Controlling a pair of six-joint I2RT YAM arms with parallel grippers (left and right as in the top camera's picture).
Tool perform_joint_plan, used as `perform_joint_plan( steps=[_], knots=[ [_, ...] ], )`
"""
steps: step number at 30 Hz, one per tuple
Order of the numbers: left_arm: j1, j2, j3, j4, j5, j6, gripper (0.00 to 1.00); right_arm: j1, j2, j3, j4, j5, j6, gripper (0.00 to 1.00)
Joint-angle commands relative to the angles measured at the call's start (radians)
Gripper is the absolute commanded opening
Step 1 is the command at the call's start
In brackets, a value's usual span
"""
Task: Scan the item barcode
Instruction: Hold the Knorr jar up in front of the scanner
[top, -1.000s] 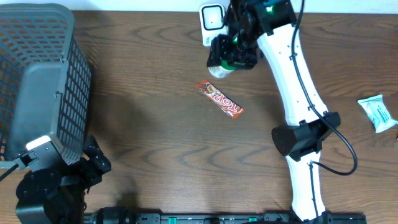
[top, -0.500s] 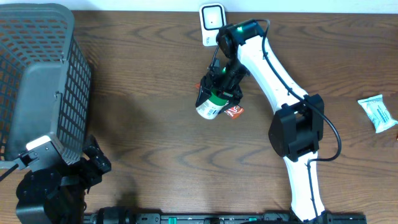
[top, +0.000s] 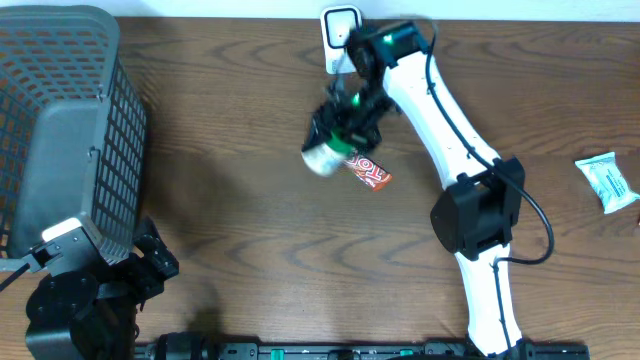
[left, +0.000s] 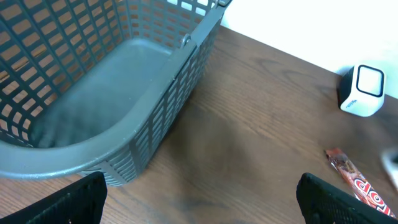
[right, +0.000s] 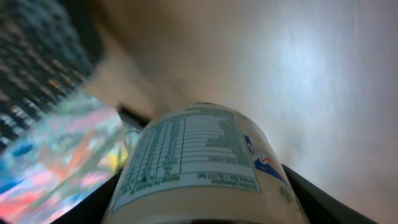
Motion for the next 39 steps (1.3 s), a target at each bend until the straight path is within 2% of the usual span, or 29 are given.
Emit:
perform_joint_plan(
  steps=[1,4,8,13,20,29,36,39],
  knots=[
    [0.005,-0.002,0.0,0.004,-0.008,0.001,0.98,0.005,-0.023,0.14,0.145,0.082,-0.01,0.24],
    [0.005,-0.002,0.0,0.004,-0.008,0.001,0.98,0.016,-0.023,0.216,0.401,0.38,-0.019,0.23],
    [0.005,-0.002,0.0,0.004,-0.008,0.001,0.98,0.054,-0.021,0.221,0.698,0.723,-0.113,0.19],
    [0.005,-0.002,0.0,0.004,-0.008,0.001,0.98,0.082,-0.009,0.158,0.919,0.99,-0.124,0.21],
    [0.005,-0.002,0.0,0.004,-0.008,0.001,0.98,0.061,0.009,-0.049,1.218,1.06,-0.163,0.22],
    [0.005,-0.002,0.0,0.004,-0.008,0.001,0.98,0.023,0.021,-0.331,1.726,1.062,-0.207,0.23],
    [0.005,-0.002,0.0,0.004,-0.008,0.001,0.98,0.008,0.126,-0.376,1.924,1.054,-0.214,0.2],
    [0.005,-0.002,0.0,0.004,-0.008,0.001,0.98,0.01,0.161,-0.376,1.979,1.054,-0.216,0.23]
  ],
)
